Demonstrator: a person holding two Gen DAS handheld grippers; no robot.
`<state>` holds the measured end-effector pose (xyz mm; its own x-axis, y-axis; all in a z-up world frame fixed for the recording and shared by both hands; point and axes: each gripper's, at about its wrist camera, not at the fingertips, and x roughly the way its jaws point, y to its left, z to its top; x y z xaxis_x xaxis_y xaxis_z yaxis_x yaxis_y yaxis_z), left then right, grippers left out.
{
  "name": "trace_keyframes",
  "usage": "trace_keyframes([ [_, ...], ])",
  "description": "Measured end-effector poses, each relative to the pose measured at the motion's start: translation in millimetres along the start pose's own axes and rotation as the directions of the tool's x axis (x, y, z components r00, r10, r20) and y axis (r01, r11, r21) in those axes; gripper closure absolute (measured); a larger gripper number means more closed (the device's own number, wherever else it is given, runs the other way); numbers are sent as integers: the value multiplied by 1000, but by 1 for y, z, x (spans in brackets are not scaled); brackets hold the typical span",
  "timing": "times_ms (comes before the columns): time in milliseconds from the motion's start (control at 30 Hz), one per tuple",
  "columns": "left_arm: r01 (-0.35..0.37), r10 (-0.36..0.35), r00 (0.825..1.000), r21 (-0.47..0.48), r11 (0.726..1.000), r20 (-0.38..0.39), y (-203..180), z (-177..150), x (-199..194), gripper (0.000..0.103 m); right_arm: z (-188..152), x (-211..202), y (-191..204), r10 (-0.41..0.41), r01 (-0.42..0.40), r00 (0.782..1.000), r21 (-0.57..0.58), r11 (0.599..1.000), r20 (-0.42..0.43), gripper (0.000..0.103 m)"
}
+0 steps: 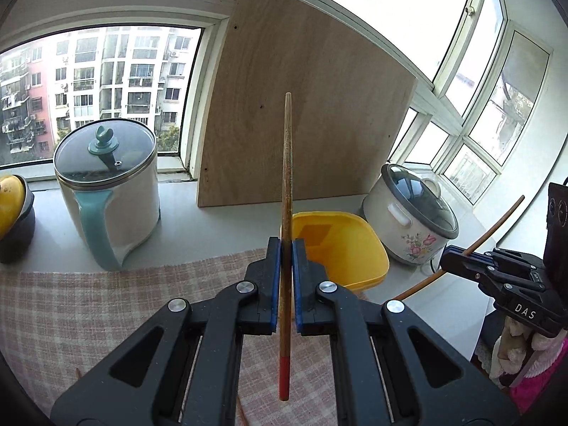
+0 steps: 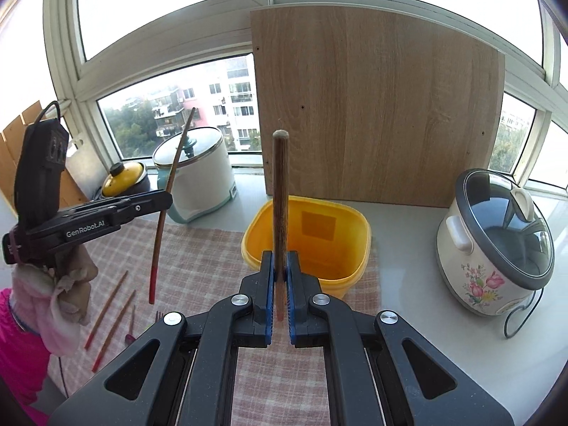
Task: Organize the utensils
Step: 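Lift the left tool's chopstick over the yellow bin while the right tool carries its chopstick there, then open the left tool over the yellow bin while the right tool releases its chopstick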
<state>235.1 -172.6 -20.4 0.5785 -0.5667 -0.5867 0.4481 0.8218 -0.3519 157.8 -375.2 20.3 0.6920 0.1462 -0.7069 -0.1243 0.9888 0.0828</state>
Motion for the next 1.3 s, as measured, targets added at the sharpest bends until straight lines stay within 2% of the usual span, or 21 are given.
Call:
trace_keyframes([
  [233,-2,2,1000,-6,1000,28,-15,23,29,99,22,-3,-18,-24,23,998,20,1000,52,98],
  [600,27,-26,998,-17,999,55,-37,46,62,99,48,-3,-44,-24,14,995,93,996,102,98],
  [900,14,-13,998,-15,1000,68,-40,47,83,99,41,24,-56,-36,29,998,115,993,56,98],
  [1300,-1,0,1000,20,1000,24,-38,28,97,99,22,57,-54,-25,28,999,107,994,-35,98],
])
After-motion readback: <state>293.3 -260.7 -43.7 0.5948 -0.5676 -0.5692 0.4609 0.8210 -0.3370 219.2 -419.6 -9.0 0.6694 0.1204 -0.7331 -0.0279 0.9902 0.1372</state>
